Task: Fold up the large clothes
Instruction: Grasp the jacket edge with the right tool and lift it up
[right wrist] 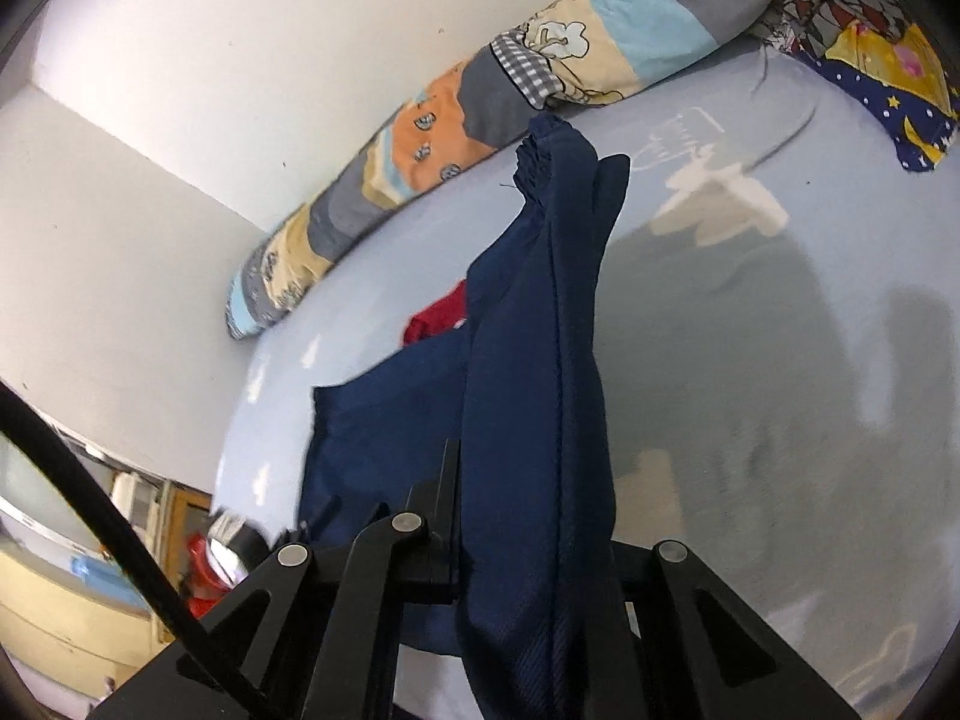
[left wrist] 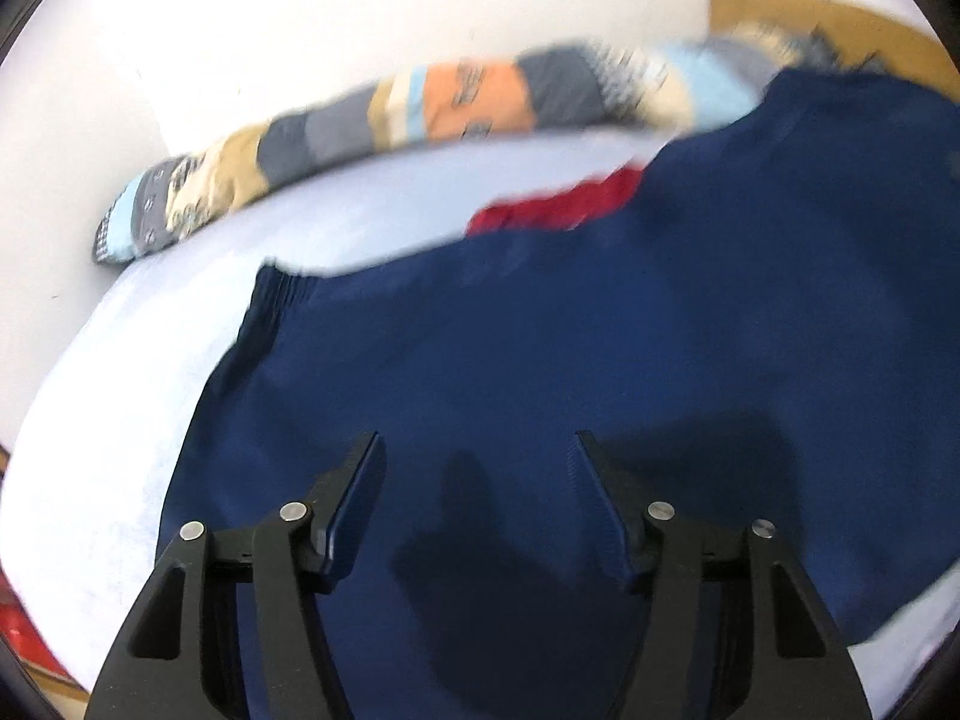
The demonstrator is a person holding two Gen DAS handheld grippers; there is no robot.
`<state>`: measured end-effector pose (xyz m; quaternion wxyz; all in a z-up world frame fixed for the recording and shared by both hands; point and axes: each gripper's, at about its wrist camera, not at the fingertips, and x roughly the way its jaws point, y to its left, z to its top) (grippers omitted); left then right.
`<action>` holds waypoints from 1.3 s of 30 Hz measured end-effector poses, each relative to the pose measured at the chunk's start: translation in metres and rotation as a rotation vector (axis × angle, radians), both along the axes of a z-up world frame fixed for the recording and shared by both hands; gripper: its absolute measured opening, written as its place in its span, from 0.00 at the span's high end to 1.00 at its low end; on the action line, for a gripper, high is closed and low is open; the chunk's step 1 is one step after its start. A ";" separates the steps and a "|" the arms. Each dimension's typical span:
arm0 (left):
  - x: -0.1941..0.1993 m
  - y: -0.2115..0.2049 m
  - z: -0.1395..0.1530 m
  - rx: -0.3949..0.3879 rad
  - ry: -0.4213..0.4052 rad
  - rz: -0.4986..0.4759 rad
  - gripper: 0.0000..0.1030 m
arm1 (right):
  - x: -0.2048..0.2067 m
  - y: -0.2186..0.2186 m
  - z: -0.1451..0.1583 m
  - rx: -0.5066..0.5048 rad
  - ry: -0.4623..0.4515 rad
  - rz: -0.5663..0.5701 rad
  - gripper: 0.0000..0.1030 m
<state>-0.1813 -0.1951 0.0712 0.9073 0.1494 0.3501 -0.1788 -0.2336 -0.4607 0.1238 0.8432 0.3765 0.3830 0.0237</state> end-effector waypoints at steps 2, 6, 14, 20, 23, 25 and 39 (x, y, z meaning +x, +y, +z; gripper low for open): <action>-0.017 -0.008 -0.004 -0.014 -0.016 -0.016 0.38 | -0.002 0.004 0.004 0.017 -0.006 -0.006 0.89; -0.044 -0.041 -0.051 0.134 -0.085 -0.056 0.39 | -0.003 0.011 0.013 0.069 -0.023 -0.011 0.89; -0.054 -0.024 -0.047 0.027 -0.138 0.049 0.39 | 0.006 0.037 0.030 0.144 -0.060 -0.010 0.89; -0.059 -0.023 -0.053 0.048 -0.158 0.061 0.39 | 0.017 0.064 0.039 0.160 -0.066 0.002 0.89; -0.050 -0.009 -0.036 0.024 -0.086 0.060 0.39 | 0.024 0.075 0.042 0.168 -0.075 -0.002 0.89; -0.046 0.015 -0.011 -0.027 -0.118 0.120 0.38 | 0.029 0.084 0.048 0.167 -0.083 -0.007 0.89; 0.002 0.244 0.101 -0.191 -0.192 0.562 0.26 | 0.092 0.204 0.007 0.046 0.037 -0.012 0.88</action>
